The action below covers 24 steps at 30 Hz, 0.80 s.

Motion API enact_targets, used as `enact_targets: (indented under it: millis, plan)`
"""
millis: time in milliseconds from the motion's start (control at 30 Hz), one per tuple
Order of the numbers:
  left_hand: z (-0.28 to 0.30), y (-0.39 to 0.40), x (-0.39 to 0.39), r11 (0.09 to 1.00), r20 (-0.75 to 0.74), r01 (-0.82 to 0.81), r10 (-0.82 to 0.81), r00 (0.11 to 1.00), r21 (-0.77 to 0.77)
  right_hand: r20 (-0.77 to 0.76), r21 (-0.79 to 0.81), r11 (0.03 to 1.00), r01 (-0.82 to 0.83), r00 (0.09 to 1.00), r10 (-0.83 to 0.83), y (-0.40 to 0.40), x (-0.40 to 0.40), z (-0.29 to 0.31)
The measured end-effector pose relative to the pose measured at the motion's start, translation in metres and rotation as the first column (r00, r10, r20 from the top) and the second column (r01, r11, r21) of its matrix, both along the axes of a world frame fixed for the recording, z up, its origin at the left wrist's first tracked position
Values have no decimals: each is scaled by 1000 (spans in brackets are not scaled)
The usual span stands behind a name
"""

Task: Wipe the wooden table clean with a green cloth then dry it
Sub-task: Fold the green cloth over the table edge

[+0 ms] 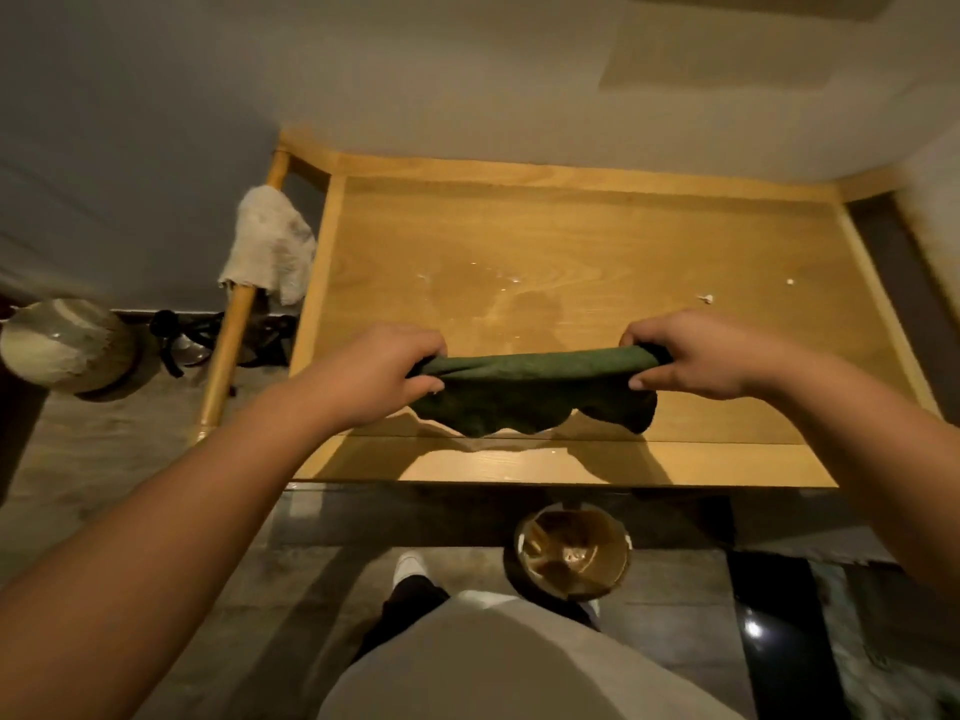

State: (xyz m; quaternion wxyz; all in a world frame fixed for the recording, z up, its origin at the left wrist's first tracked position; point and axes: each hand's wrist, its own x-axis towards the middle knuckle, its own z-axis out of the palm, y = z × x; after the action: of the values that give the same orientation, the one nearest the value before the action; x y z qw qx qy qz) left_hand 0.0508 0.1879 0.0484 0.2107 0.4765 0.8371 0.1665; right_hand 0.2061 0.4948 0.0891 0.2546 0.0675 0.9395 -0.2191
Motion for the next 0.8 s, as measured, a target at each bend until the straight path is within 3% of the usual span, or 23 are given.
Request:
enact_targets:
  millis: [100,267,433,533,667,733,800]
  plan:
    - [-7,45,30,1000,-13,-3,3,1000,10,-22,37,999,37,999,-37,43,36,-11]
    - [-20,107,67,998,-103,-63,65,993,22,-251,220,972,80,968,-23,105,88,-33]
    - [-51,133,124,977,-319,-174,206,925,127,-347,415,906,78,935,79,140,130,-69]
    - [-93,134,165,987,-378,-154,128,917,-39,-279,385,923,-19,951,136,140,162,-109]
    - [-139,129,211,926,-286,-198,105,952,-320,74,357,915,-188,982,172,123,196,-163]
    - [-150,126,226,894,-250,-251,163,954,-372,158,300,933,-196,975,154,115,203,-179]
    - [-154,122,232,866,-259,-327,240,936,-379,146,291,938,-191,977,154,113,204,-187]
